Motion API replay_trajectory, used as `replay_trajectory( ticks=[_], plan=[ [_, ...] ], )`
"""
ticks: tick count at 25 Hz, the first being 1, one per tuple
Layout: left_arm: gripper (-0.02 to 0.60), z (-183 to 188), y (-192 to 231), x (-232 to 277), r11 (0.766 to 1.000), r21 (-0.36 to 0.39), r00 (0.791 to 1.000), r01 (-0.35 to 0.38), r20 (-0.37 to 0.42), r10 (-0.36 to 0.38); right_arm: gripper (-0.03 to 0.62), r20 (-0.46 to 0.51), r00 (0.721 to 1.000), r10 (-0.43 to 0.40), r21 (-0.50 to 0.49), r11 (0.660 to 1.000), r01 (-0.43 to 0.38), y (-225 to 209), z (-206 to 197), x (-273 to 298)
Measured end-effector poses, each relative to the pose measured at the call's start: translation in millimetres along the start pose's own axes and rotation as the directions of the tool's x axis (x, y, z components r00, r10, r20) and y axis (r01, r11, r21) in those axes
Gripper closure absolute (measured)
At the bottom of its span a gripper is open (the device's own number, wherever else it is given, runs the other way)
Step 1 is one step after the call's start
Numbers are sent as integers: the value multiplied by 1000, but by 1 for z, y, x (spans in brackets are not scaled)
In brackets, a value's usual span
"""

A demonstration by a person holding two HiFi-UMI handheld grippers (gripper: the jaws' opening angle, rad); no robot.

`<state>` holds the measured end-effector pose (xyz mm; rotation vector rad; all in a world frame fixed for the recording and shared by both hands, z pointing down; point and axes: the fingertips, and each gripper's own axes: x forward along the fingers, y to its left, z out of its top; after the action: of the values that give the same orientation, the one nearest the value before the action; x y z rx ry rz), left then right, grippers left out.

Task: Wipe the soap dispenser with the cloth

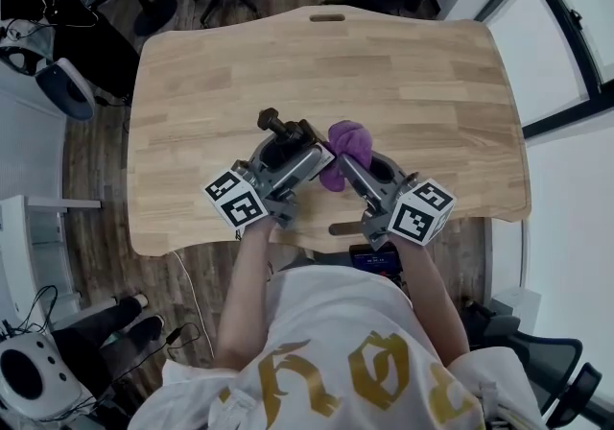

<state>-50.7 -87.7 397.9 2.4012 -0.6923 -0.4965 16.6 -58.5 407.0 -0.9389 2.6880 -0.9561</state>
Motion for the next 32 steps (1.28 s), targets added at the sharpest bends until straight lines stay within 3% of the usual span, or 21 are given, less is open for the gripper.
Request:
replay_trajectory(
  ticks=[4,13,23,32],
  plan=[
    [224,-5,15,-6,999,2,998,-54,-12,54,537,61,996,65,34,997,-68,8,10,-3],
    [224,-22,45,-10,988,36,986,-147,-67,149,537,178,983,32,69,997,-45,-14,31,-17],
    [224,-44,83,1,973,102,961,-207,-165,222,537,193,975,-112,11,994,112,-73,35,-23],
    [224,-73,116,16,964,140,934,-228,-248,257,537,141,969,-204,41,979,201,-128,20,-24]
  ],
)
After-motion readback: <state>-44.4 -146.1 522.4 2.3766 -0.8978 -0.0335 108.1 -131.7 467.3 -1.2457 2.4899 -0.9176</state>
